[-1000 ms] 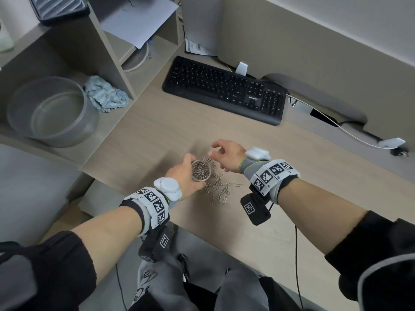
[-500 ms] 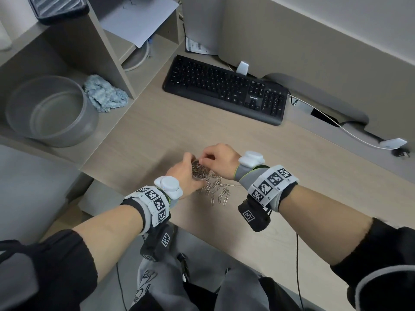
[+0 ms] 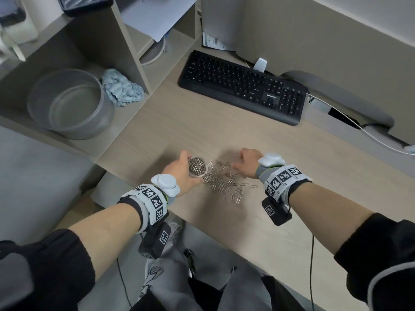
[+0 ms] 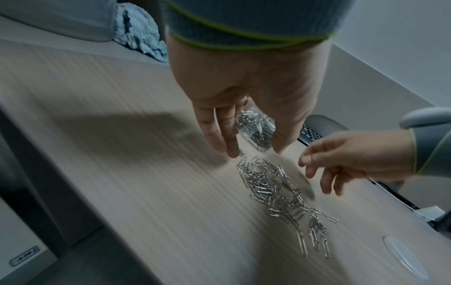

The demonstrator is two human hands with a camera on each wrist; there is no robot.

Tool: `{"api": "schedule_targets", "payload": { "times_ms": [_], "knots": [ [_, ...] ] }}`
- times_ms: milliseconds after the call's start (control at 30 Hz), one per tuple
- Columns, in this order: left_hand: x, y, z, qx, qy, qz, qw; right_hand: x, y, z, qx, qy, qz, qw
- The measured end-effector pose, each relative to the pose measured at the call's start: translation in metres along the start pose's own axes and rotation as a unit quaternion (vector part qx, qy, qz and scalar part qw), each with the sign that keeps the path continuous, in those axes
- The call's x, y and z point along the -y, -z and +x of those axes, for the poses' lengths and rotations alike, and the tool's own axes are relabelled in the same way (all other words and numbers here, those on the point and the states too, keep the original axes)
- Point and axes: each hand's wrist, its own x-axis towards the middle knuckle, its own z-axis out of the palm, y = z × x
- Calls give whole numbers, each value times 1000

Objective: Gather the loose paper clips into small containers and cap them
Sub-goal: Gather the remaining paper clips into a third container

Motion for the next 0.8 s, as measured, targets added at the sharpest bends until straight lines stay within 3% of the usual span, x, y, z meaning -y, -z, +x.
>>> {"api": "schedule_targets", "payload": {
  "times_ms": [200, 400, 600, 800],
  "knots": [
    [20, 5, -5, -12, 26, -2, 1000, 41, -30, -5, -7, 74, -70, 995],
    [28, 5, -8, -10, 36, -6, 999, 73, -38, -11, 46, 173, -224, 958],
    [30, 2, -7, -10, 38, -14, 999, 64, -42, -16, 60, 230, -210, 948],
    [24, -6, -8, 0, 30, -6, 1000, 54, -40, -11, 78, 218, -153, 961]
  ]
}}
